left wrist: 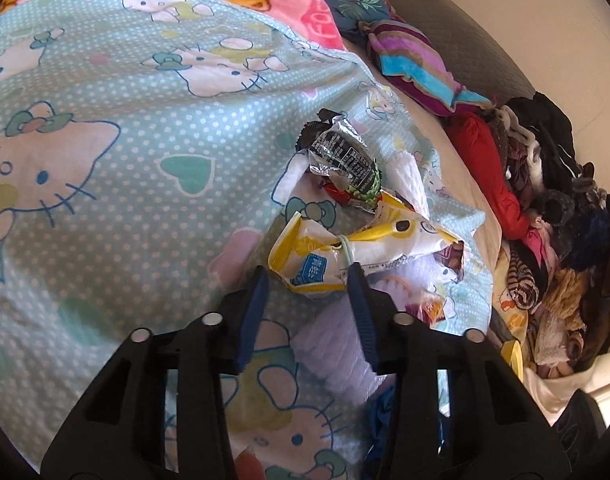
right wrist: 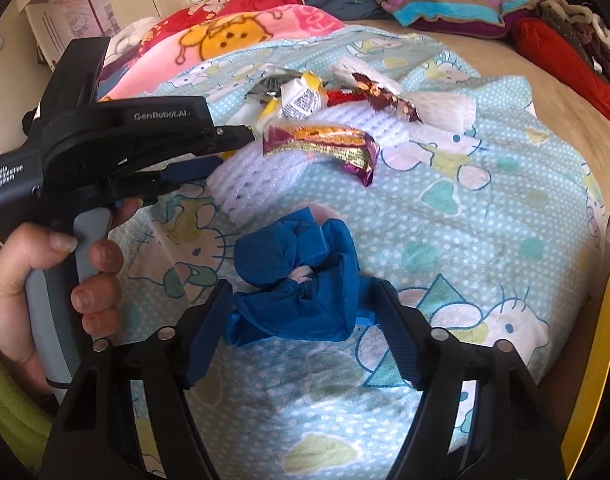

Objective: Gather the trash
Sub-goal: 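Grasp the yellow wrapper with the left tool while the right tool grasps the blue wrapper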

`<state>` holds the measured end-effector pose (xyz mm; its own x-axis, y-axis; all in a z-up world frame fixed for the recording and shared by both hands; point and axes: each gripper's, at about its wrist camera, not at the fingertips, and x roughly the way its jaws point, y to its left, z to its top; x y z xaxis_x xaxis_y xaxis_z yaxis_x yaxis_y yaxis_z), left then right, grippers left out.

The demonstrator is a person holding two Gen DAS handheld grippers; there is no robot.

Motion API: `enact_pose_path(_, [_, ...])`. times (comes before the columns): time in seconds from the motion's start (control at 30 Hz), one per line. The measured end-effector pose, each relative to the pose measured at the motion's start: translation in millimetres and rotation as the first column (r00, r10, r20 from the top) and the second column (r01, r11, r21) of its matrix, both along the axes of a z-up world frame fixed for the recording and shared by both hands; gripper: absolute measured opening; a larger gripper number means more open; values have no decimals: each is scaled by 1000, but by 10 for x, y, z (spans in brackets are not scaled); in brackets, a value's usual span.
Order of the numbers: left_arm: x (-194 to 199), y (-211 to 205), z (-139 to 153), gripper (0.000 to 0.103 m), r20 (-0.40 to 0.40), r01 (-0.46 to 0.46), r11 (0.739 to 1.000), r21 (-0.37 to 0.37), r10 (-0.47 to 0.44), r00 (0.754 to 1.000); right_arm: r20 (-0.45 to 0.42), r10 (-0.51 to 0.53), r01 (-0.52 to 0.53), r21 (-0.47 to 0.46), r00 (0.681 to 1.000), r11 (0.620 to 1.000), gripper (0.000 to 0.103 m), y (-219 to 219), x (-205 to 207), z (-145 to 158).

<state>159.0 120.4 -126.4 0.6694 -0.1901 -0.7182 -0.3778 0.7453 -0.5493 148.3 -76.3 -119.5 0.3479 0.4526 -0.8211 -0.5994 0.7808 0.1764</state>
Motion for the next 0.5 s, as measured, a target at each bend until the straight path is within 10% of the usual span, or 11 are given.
enact_pose_path(0.5, [49, 35, -23, 23, 11, -29, 999, -36, 29, 1000, 27, -23, 22, 11, 999, 1000, 23, -67, -41, 7])
